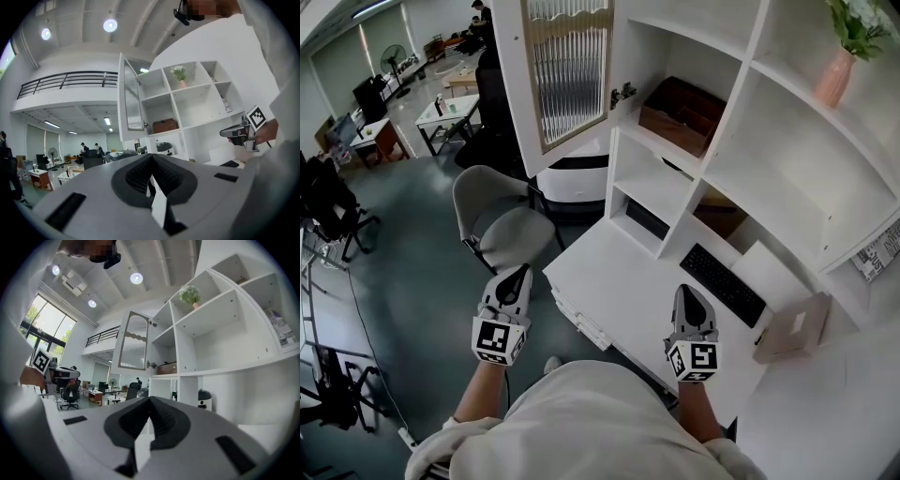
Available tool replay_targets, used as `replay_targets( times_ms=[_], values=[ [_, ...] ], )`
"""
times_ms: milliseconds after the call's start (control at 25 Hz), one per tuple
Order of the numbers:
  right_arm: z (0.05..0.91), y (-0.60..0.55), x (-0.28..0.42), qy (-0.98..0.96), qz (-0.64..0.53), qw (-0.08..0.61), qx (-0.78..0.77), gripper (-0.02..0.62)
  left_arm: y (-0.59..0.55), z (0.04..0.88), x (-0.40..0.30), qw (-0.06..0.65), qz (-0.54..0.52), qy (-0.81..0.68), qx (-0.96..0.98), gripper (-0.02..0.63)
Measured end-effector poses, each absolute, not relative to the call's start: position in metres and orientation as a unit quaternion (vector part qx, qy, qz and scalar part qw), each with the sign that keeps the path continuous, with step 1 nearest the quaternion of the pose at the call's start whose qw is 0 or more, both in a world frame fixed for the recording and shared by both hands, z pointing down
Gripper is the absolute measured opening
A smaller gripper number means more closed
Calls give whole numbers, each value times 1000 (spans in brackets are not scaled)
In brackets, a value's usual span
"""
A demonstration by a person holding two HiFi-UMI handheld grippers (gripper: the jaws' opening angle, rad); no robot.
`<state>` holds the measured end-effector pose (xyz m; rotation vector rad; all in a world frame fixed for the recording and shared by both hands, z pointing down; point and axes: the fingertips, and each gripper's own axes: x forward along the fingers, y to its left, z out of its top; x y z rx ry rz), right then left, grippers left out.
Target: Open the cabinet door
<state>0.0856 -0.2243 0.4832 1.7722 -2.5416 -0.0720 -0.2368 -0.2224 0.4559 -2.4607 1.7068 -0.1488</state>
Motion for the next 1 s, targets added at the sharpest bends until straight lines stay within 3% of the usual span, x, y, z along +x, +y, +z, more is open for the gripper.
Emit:
replay_targets(
  times_ms=[1000],
  values=[
    [476, -227, 71, -829, -34, 22, 557, 3, -213, 455, -248, 68, -47, 573, -815, 0]
  ],
)
